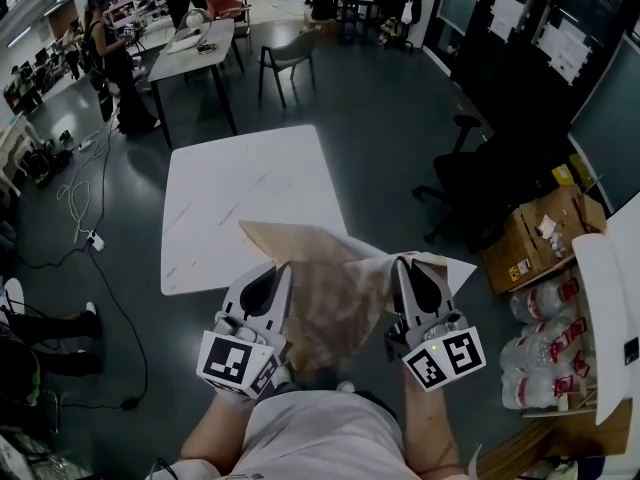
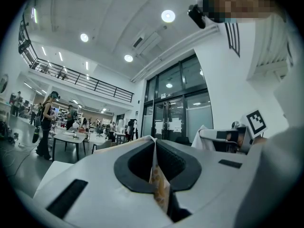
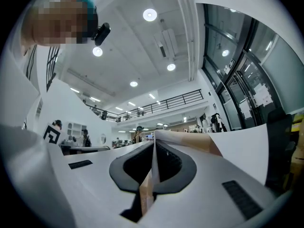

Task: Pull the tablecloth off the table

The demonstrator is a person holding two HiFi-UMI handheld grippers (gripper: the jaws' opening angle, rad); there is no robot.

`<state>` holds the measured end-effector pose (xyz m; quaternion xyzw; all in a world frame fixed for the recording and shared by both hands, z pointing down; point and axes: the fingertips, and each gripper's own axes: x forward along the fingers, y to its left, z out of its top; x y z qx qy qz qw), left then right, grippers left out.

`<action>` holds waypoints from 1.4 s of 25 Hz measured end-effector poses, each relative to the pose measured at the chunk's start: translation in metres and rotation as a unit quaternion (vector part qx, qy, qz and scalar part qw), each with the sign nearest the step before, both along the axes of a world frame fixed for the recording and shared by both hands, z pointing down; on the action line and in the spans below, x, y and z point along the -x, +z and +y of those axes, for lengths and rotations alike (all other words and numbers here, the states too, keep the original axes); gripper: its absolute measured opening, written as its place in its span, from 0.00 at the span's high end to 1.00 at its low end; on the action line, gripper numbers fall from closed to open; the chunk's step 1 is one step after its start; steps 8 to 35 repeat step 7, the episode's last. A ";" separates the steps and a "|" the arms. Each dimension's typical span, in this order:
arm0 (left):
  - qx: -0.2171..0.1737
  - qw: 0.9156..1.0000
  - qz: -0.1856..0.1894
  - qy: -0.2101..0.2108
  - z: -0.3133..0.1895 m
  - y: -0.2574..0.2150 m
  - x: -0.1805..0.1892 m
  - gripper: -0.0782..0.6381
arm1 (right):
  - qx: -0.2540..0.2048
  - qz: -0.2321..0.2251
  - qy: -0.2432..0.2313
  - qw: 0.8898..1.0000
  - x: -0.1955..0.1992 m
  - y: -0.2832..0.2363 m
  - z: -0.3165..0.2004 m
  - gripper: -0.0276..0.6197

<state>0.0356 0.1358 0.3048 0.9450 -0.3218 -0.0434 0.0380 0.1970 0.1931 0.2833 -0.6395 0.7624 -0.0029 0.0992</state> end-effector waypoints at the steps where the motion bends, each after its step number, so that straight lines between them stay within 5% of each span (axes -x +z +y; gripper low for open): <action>1: 0.000 1.000 0.000 -0.002 -0.001 0.000 0.001 0.88 | -0.001 0.000 -0.001 1.000 0.000 0.000 -0.001 0.92; 35: -0.006 1.000 -0.002 -0.011 -0.003 -0.002 0.002 0.88 | -0.003 0.001 -0.002 1.000 -0.006 -0.001 -0.003 0.92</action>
